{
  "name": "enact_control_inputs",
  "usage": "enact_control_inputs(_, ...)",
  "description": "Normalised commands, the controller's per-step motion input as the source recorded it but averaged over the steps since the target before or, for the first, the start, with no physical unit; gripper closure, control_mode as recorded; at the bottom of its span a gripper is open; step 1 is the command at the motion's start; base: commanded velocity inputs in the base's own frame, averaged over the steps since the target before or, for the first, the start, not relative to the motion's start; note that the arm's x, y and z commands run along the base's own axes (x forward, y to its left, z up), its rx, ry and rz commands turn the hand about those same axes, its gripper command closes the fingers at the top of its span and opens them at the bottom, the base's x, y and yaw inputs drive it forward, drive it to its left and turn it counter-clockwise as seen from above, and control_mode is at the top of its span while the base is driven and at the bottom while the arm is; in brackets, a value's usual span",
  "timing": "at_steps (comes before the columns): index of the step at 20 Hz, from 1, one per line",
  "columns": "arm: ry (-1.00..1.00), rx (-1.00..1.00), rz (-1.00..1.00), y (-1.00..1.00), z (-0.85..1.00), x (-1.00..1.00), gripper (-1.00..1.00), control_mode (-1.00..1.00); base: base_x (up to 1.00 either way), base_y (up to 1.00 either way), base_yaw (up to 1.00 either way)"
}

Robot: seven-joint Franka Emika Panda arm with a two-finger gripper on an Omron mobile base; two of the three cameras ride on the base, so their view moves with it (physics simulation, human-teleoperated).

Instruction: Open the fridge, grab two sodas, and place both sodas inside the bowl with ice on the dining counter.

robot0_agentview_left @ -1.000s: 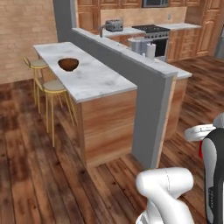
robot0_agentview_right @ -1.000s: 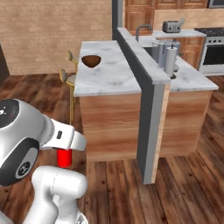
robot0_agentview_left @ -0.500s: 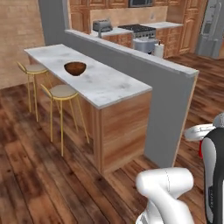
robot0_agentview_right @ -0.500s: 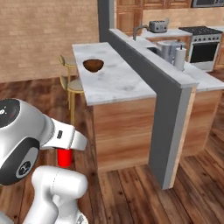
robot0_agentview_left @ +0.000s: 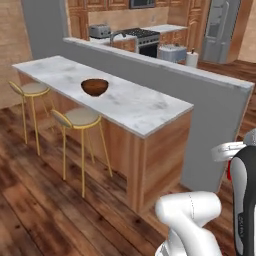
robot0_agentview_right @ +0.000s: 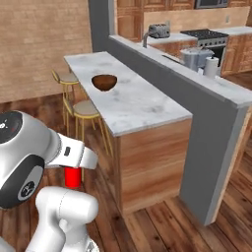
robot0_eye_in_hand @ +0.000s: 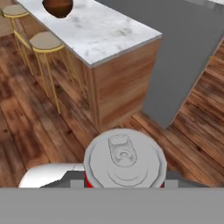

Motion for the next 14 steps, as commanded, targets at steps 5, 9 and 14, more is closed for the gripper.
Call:
enact_control_inputs(5, 0.00, 0.00, 0.00, 0.00, 0.00, 0.00, 1.00, 1.00, 0.56, 1.00, -0.34)
enact_control_inputs(9, 0.00, 0.00, 0.00, 0.00, 0.00, 0.00, 1.00, 1.00, 0.44, 1.00, -0.35)
enact_control_inputs(14, 0.00, 0.00, 0.00, 0.00, 0.00, 0.00, 1.00, 1.00, 0.36, 0.96, -0.37)
